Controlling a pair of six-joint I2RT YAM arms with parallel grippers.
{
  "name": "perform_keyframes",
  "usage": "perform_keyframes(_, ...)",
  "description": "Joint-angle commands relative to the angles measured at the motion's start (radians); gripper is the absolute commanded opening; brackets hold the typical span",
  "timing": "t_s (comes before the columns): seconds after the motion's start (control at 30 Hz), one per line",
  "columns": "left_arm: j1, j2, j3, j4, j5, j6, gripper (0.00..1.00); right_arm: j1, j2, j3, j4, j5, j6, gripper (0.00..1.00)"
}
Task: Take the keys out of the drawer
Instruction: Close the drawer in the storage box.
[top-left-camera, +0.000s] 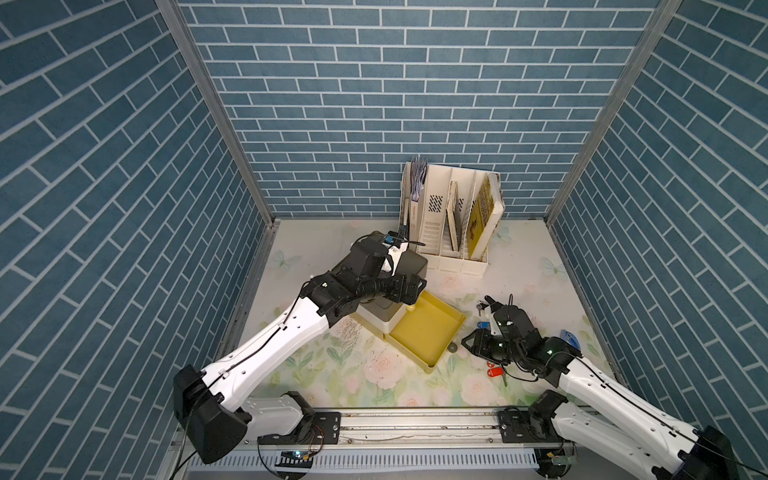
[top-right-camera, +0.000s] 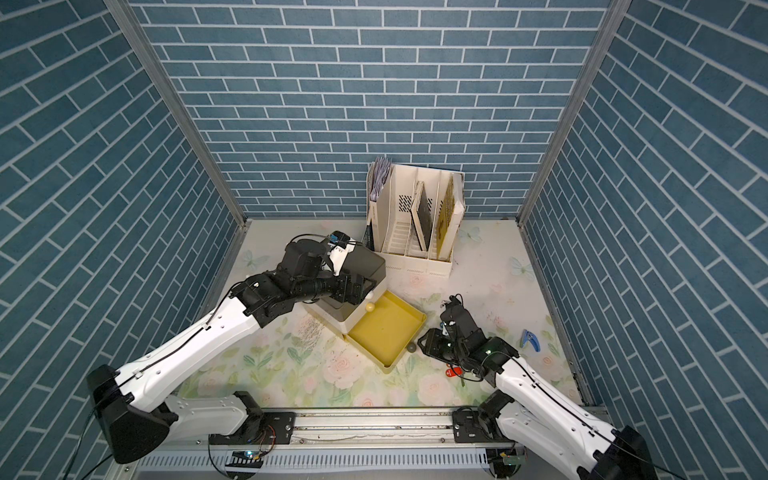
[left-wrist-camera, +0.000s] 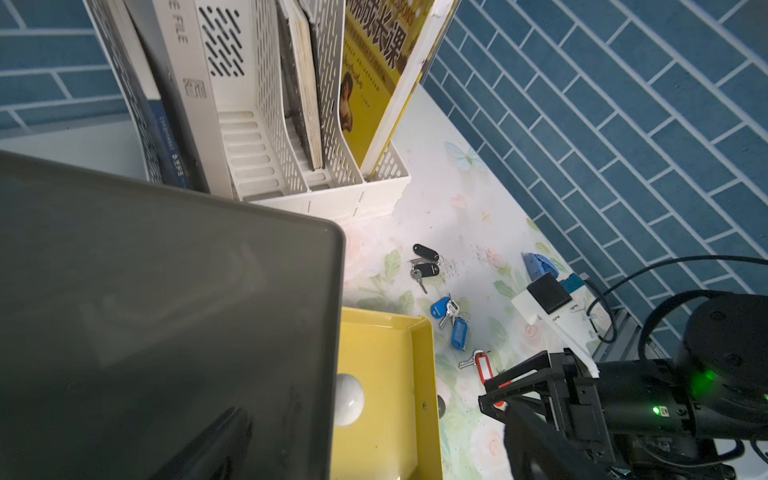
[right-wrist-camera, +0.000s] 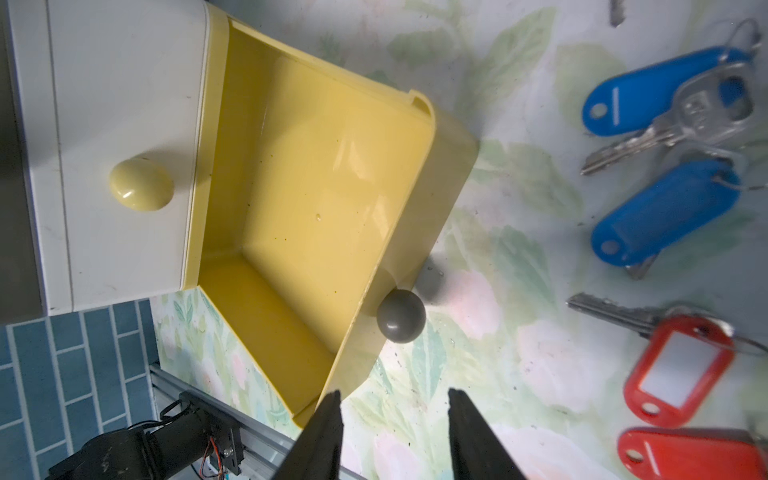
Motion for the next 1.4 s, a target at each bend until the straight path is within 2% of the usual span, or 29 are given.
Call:
perform_keyframes(0.0,0.045,0.002,0.003,-0.035,0.077,-0.020,1.00,0.001,0.015,-0.027,0.065,-0.054,-0.004,0.44)
perform_keyframes(0.17,0.115,0.000,-0.033,-0.004,0.158,-0.045,1.00,0.001,0.055,-0.056,0.092,-0.075,-0.006,0.44)
perform_keyframes(0.43,0.160,0.011,-0.085,0.020,0.201,-0.050,1.00,0.001,0.123,-0.067,0.143,-0.094,-0.025,0.44)
perform_keyframes(1.37,0.173,0.005,-0.164,0.036,0.192,-0.045,1.00,0.001,0.324,-0.001,0.339,-0.116,-0.047,0.44)
